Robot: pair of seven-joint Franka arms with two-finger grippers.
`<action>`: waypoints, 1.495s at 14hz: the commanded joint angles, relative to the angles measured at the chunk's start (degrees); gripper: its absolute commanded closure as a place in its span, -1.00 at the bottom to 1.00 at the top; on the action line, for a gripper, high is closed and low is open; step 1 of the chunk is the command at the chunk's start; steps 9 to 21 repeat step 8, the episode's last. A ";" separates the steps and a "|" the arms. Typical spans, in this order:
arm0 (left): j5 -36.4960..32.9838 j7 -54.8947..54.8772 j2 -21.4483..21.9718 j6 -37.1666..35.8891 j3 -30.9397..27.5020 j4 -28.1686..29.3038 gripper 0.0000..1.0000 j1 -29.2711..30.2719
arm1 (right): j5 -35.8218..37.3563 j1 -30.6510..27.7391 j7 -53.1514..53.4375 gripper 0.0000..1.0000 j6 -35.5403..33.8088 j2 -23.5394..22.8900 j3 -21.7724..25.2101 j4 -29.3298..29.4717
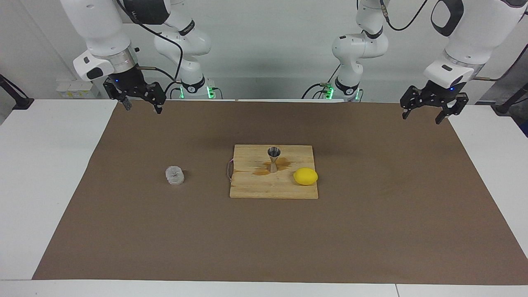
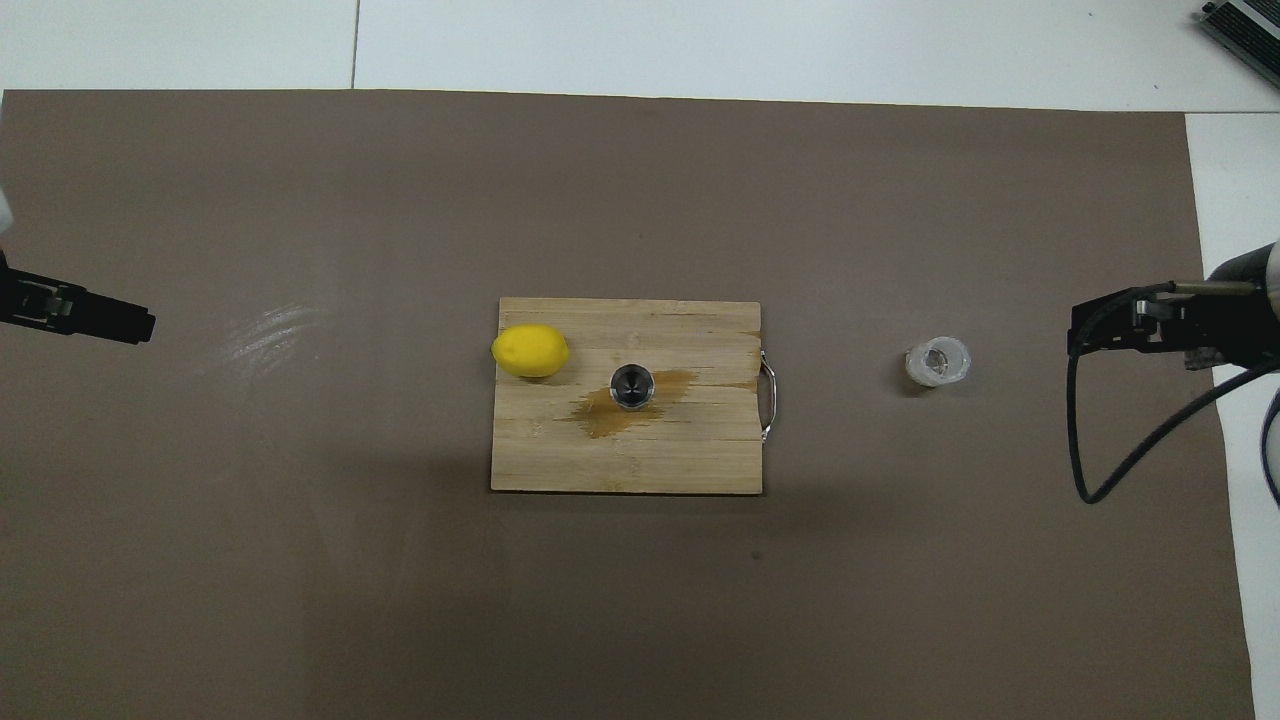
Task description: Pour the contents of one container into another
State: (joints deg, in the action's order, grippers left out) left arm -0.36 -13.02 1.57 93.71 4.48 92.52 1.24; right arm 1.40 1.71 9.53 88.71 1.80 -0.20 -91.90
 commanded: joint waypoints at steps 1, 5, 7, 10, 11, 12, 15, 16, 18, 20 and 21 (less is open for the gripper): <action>-0.70 -0.16 -0.25 -0.90 0.18 -0.41 -1.00 0.00 | 1.24 -0.21 -1.27 -1.00 -0.55 0.75 -0.15 -0.39; -0.70 -0.07 -0.25 -0.90 0.27 -0.41 -1.00 0.00 | 0.62 -0.39 -1.53 -1.00 -0.46 0.83 -0.15 -0.57; -0.70 -0.07 -0.25 -0.81 0.27 -0.41 -1.00 0.00 | 0.36 -0.30 -2.50 -1.00 -0.38 0.83 -0.15 -0.57; -0.61 -0.07 -0.25 -0.72 0.27 -0.50 -1.00 0.00 | 0.36 -0.21 -2.50 -1.00 -0.11 0.83 -0.06 -0.57; -0.61 -0.07 -0.25 -0.72 0.27 -0.50 -1.00 0.00 | 0.36 -0.21 -2.50 -1.00 -0.11 0.83 -0.06 -0.57; -0.61 -0.07 -0.25 -0.72 0.27 -0.50 -1.00 0.00 | 0.36 -0.21 -2.50 -1.00 -0.11 0.83 -0.06 -0.57; -0.61 -0.07 -0.25 -0.72 0.27 -0.50 -1.00 0.00 | 0.36 -0.21 -2.50 -1.00 -0.11 0.83 -0.06 -0.57; -0.61 -0.07 -0.25 -0.72 0.27 -0.50 -1.00 0.00 | 0.36 -0.21 -2.50 -1.00 -0.11 0.83 -0.06 -0.57; -0.61 -0.07 -0.25 -0.72 0.27 -0.50 -1.00 0.00 | 0.36 -0.21 -2.50 -1.00 -0.11 0.83 -0.06 -0.57; -0.61 -0.07 -0.25 -0.72 0.27 -0.50 -1.00 0.00 | 0.36 -0.21 -2.50 -1.00 -0.11 0.83 -0.06 -0.57; -0.61 -0.07 -0.25 -0.72 0.27 -0.50 -1.00 0.00 | 0.36 -0.21 -2.50 -1.00 -0.11 0.83 -0.06 -0.57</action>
